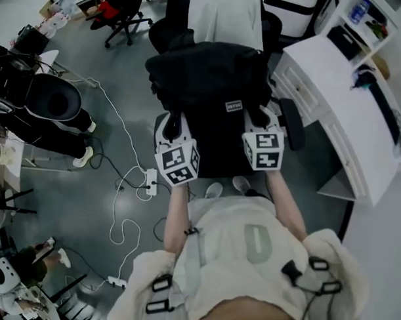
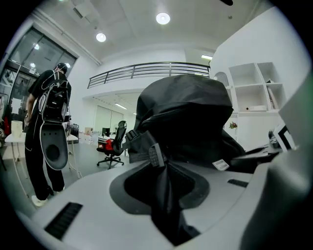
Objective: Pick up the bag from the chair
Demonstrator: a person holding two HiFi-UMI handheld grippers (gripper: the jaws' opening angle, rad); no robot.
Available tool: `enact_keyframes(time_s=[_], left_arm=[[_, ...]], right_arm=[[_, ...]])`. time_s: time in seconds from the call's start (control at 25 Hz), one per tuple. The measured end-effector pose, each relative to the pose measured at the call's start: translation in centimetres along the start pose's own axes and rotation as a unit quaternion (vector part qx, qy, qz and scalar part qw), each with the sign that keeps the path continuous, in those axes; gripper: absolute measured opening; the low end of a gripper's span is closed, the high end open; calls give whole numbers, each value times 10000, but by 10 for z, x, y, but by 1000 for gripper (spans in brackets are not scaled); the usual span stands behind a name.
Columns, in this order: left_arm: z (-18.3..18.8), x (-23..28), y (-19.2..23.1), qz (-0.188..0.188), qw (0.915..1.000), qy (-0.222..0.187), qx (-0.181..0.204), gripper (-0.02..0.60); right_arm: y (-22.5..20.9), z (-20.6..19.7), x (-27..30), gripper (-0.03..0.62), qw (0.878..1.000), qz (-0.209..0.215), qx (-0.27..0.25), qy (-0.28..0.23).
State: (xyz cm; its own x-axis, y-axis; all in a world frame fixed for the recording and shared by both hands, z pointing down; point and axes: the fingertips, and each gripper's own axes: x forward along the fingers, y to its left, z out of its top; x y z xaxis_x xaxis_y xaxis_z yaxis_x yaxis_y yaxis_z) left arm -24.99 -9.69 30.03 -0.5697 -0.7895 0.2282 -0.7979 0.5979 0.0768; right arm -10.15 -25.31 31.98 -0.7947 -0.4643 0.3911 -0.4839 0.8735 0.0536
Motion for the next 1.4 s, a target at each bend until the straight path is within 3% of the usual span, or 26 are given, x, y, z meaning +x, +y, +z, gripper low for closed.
enact_keyframes(time_s=[0.16, 0.44, 1.4], left_arm=[[6, -14, -2, 41, 10000, -36, 32, 79], [-8, -33, -9, -16, 9999, 64, 114, 80], [-14, -46, -33, -90, 9995, 45, 292, 80]], right_arm=[[-1, 7, -13, 63, 9998, -49, -161, -146], [4, -18, -32, 63, 10000, -22, 44, -4], [-10, -37, -53, 63, 9996, -102, 264, -2]])
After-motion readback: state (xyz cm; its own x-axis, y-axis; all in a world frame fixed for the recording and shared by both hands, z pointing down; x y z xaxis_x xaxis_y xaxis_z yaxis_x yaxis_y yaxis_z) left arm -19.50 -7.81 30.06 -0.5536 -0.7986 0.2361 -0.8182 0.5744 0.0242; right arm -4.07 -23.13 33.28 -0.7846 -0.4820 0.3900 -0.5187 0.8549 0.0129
